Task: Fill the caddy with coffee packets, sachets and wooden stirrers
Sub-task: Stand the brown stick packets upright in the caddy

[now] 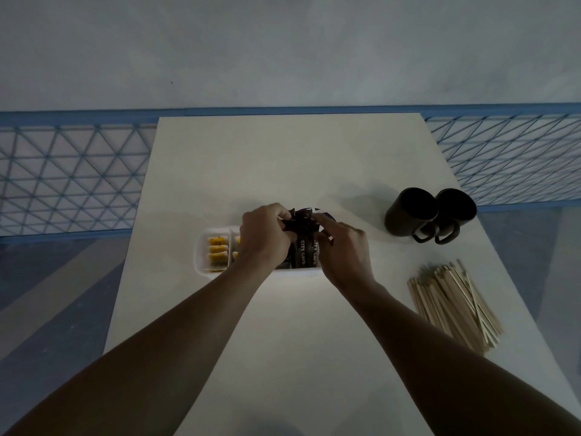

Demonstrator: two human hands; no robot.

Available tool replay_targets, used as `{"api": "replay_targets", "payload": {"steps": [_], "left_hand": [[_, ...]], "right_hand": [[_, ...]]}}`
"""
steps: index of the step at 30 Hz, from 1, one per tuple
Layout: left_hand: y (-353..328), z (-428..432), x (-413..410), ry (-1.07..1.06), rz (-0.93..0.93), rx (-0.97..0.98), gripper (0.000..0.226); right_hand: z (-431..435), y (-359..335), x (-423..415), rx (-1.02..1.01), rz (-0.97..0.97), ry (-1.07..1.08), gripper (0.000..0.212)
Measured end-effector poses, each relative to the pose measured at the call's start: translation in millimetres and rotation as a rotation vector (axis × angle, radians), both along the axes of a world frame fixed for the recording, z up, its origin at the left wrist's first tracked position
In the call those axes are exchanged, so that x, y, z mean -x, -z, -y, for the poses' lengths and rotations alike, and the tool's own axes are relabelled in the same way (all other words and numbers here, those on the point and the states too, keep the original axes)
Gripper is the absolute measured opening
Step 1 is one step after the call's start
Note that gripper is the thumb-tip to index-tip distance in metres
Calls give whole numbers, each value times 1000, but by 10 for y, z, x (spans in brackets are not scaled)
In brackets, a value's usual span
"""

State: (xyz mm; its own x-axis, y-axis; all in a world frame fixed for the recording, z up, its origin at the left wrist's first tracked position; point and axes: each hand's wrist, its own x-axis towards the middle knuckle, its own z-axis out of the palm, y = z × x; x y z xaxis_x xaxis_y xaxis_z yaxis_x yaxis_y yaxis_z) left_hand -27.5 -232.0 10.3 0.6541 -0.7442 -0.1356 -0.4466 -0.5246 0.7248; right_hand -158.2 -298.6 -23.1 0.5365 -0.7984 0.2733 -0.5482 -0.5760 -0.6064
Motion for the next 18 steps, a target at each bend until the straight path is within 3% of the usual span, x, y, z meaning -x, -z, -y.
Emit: {"api": "replay_targets", "payload": {"steps": [10, 14, 18], "left_hand": [[-170, -84, 15, 6, 82, 153, 22], [-232, -102, 192, 117, 70, 212, 7], [-184, -74, 516, 245, 5, 140, 7]], "right_hand": [[-170, -48, 186, -68, 37, 53, 41], [-229, -50, 331, -120, 5, 111, 31], [-195, -35, 613, -171, -62, 191, 22]]}}
